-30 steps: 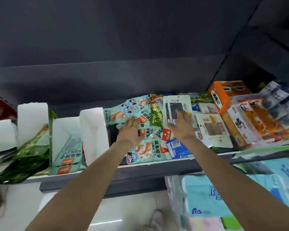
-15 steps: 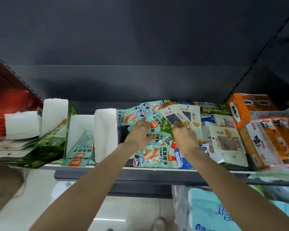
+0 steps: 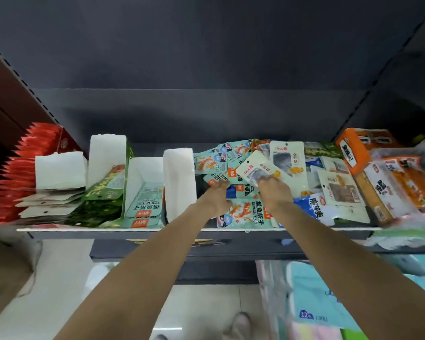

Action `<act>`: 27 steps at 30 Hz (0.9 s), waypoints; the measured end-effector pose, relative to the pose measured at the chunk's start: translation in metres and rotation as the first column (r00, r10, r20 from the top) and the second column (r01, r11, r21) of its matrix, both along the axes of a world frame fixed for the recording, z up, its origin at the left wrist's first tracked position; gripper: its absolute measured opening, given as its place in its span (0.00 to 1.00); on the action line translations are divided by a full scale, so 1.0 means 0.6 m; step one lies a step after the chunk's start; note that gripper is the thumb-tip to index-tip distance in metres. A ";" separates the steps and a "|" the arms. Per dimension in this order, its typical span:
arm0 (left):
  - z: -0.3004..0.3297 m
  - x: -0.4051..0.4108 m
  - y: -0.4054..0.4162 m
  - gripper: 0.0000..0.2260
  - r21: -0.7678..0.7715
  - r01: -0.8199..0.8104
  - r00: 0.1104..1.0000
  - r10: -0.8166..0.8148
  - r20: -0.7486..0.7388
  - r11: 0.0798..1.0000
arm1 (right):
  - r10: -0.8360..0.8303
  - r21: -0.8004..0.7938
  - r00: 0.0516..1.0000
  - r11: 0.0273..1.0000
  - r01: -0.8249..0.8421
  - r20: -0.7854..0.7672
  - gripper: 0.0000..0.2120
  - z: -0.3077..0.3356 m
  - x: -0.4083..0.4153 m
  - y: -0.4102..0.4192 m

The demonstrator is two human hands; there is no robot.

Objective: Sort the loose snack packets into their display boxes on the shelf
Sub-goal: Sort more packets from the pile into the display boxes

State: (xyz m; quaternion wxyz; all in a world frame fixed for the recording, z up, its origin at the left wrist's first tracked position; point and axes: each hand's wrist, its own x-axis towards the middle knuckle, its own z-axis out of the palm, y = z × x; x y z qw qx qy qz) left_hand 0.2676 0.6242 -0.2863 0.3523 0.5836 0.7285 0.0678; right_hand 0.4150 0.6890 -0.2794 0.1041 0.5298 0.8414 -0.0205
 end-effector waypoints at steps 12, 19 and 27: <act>0.087 0.020 0.012 0.13 0.230 -0.538 0.724 0.305 0.619 0.811 | -0.154 -0.148 0.380 0.988 0.046 -0.912 0.08 0.105 0.003 -0.009; 0.173 -0.102 -0.063 0.09 0.597 -0.556 0.817 0.246 0.522 0.578 | -0.222 -0.256 0.184 0.948 -0.190 -0.957 0.15 0.165 -0.121 -0.067; 0.211 -0.323 -0.239 0.15 0.720 -0.538 0.843 0.288 0.455 0.438 | -0.188 -0.236 0.171 0.913 -0.332 -0.967 0.14 0.182 -0.344 -0.196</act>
